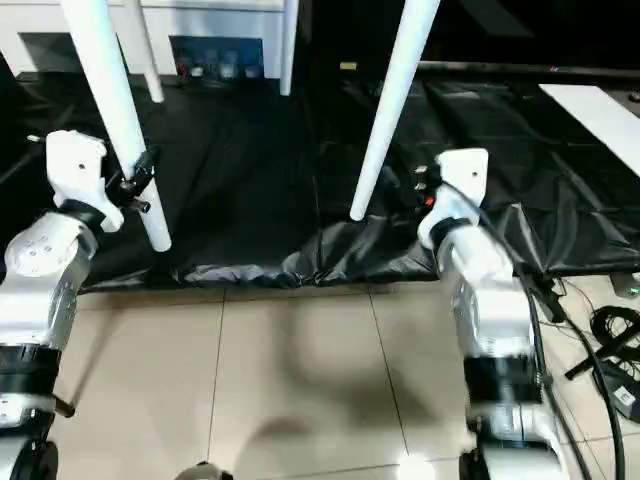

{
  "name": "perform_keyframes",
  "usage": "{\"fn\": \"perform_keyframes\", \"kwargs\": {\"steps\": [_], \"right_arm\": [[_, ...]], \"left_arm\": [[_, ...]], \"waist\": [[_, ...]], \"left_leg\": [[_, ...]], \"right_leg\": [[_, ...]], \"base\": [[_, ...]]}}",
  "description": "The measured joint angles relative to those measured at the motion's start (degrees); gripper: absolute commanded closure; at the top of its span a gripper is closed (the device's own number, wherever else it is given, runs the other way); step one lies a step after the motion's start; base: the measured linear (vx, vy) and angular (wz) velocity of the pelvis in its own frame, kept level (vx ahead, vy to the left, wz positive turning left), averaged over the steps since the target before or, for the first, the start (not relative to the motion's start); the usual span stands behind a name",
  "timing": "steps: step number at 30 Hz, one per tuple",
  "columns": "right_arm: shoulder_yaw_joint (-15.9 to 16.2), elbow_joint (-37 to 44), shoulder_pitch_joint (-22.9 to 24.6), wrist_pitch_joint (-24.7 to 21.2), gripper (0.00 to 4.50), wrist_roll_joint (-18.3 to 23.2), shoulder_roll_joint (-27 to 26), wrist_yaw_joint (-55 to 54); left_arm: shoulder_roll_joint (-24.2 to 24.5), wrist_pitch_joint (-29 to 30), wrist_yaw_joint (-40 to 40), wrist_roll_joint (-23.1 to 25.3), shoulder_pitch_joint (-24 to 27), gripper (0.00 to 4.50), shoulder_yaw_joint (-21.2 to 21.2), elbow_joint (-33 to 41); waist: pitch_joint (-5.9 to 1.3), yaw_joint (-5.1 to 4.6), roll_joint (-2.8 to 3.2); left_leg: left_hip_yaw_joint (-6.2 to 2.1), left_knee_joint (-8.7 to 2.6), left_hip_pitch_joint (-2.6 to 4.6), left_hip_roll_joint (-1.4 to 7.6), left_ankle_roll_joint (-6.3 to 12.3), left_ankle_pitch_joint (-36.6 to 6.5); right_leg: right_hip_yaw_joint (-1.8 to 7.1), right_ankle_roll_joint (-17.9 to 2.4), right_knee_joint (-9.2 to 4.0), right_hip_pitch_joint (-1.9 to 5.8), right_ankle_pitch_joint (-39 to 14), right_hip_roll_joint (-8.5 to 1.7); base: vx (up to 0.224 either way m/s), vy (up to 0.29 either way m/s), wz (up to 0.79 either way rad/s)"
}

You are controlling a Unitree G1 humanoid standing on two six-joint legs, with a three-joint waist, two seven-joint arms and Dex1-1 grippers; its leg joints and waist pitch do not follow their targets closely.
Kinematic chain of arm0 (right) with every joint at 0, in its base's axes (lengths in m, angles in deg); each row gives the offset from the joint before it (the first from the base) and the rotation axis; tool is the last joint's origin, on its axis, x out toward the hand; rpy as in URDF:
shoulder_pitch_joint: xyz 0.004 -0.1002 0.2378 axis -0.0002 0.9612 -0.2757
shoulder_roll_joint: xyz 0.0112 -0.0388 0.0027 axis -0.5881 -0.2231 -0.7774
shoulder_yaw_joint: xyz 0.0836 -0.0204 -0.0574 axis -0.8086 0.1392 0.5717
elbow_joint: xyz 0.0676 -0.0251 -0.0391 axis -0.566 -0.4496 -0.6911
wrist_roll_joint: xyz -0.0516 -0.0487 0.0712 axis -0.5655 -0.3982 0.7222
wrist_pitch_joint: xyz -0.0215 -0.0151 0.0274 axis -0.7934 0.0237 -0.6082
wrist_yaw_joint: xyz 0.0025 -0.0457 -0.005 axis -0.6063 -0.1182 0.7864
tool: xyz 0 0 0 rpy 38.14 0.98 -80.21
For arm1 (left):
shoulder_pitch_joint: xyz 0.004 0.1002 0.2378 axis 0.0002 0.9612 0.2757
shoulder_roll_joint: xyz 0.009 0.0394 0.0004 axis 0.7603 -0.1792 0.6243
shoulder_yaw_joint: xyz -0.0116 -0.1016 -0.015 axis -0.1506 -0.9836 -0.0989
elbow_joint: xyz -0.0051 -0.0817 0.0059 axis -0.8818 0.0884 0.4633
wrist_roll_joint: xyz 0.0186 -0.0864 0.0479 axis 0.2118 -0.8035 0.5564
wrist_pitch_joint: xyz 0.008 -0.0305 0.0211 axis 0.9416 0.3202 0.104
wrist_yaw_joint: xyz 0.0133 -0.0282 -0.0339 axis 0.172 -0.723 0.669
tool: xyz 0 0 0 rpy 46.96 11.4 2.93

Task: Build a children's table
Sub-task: Flip table

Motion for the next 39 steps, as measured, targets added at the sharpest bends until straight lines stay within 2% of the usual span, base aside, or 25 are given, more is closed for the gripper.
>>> {"fn": "perform_keyframes", "kwargs": {"steps": [1, 3, 5, 6, 10, 14, 17, 23, 27, 33, 35, 39], "right_arm": [[-0.09, 0.00, 0.01, 0.00, 0.00, 0.00, 0.00, -0.02], [-0.05, 0.12, 0.02, 0.00, 0.00, 0.01, -0.30, -0.06], [0.25, 0.53, 0.41, -0.01, 0.00, 0.01, -0.95, -0.17], [0.65, 0.55, 0.66, -0.01, 0.00, 0.01, -1.05, -0.18], [1.25, 0.93, 1.75, -0.02, 0.00, 0.01, -1.72, -0.32], [1.84, 2.55, 3.38, -0.03, 0.00, 0.02, -2.59, -0.18], [1.84, 4.21, 5.20, -0.15, 0.00, 0.04, -2.59, 0.22], [1.95, 7.05, 7.71, -0.44, 0.00, 0.24, -2.63, 0.66], [3.47, 8.05, 9.95, -0.97, 0.00, 0.35, -1.59, 4.16], [6.72, 11.25, 10.17, -2.52, 0.00, 2.07, 1.69, 11.77], [7.66, 12.53, 10.95, -3.48, 0.00, 2.49, 3.23, 14.35], [10.02, 15.29, 13.15, -6.10, 0.00, 4.18, 6.63, 21.54]], "left_arm": [[0.14, -0.04, 0.46, 0.01, -0.36, 2.80, 0.02, -0.73], [0.55, 0.19, 1.43, 0.26, -1.30, 2.24, 0.18, -1.97], [2.27, -0.16, 2.72, 3.54, -1.49, 2.10, 1.79, -2.75], [3.37, -0.32, 3.07, 5.68, -1.49, 2.05, 2.69, -3.01], [3.95, -0.34, 3.92, 8.58, -1.21, 1.59, 3.15, -3.15], [3.66, 0.41, 4.40, 8.96, 1.46, 1.33, 3.18, -2.47], [3.23, 0.99, 5.66, 7.74, 3.67, 0.98, 2.62, -0.01], [2.20, 1.82, 5.19, 4.32, 8.25, 0.98, -0.29, 8.23], [3.87, 6.11, -0.29, 0.74, 13.78, 0.98, -0.14, 14.57], [7.64, 10.25, -7.24, -0.93, 17.50, 0.98, 1.16, 17.55], [8.97, 12.83, -10.20, -2.84, 19.08, 0.98, 1.17, 19.30], [12.64, 18.49, -20.87, -10.08, 22.88, 0.98, 2.46, 24.57]], "waist": [[0.01, -0.02, -0.07], [-0.02, -0.12, -0.11], [-0.02, -0.40, -0.15], [0.04, -0.65, -0.06], [0.13, -1.16, 0.08], [0.40, -1.45, 0.52], [0.47, -1.47, 0.62], [0.54, -1.53, 0.80], [0.61, -1.53, 0.91], [0.69, -1.42, 1.05], [0.69, -1.41, 1.05], [0.70, -1.36, 1.08]], "left_leg": [[0.00, 0.00, 0.00, 0.01, 0.00, 0.00], [-0.01, 0.00, 0.05, 0.01, 0.00, 0.00], [-0.03, -0.01, 0.09, 0.01, 0.00, 0.00], [-0.02, -0.03, 0.08, 0.01, 0.00, 0.00], [0.02, -0.10, 0.05, 0.00, 0.00, 0.00], [0.09, -0.10, -0.10, 0.00, 0.01, 0.00], [0.10, -0.10, -0.24, 0.09, 0.02, 0.01], [0.22, -0.11, -0.27, 0.25, 0.22, -0.13], [0.34, -0.09, -0.19, 0.35, 0.22, -0.13], [0.48, -0.10, 0.07, 0.37, 0.21, -0.13], [0.51, -0.09, 0.11, 0.37, 0.21, -0.13], [0.72, -0.10, 0.10, 0.38, 0.23, -0.14]], "right_leg": [[0.00, 0.00, -0.01, 0.00, 0.00, 0.00], [0.04, 0.01, 0.00, 0.01, 0.01, 0.00], [0.06, 0.02, 0.02, 0.00, 0.04, 0.00], [0.11, 0.06, 0.02, -0.05, 0.06, 0.01], [0.17, 0.05, 0.02, -0.12, 0.08, 0.01], [0.24, 0.05, 0.00, -0.27, 0.08, 0.01], [0.25, 0.04, -0.21, -0.34, 0.07, 0.14], [0.29, -0.07, -0.40, -0.35, 0.00, 0.29], [0.33, -0.09, -0.31, -0.36, -0.01, 0.35], [0.52, -0.08, -0.20, -0.27, 0.04, 0.35], [0.60, -0.09, -0.20, -0.27, 0.04, 0.36], [0.79, -0.09, -0.25, -0.34, 0.04, 0.39]], "base": [[0.000, 0.000, 0.00], [0.000, 0.000, 0.00], [0.000, 0.000, 0.00], [0.000, 0.000, 0.00], [0.000, 0.000, 0.00], [0.000, 0.000, 0.00], [0.000, 0.000, 0.00], [0.000, 0.000, 0.00], [0.000, 0.000, 0.00], [0.000, 0.000, 0.00], [0.000, 0.000, 0.00], [0.000, 0.000, 0.00]]}}
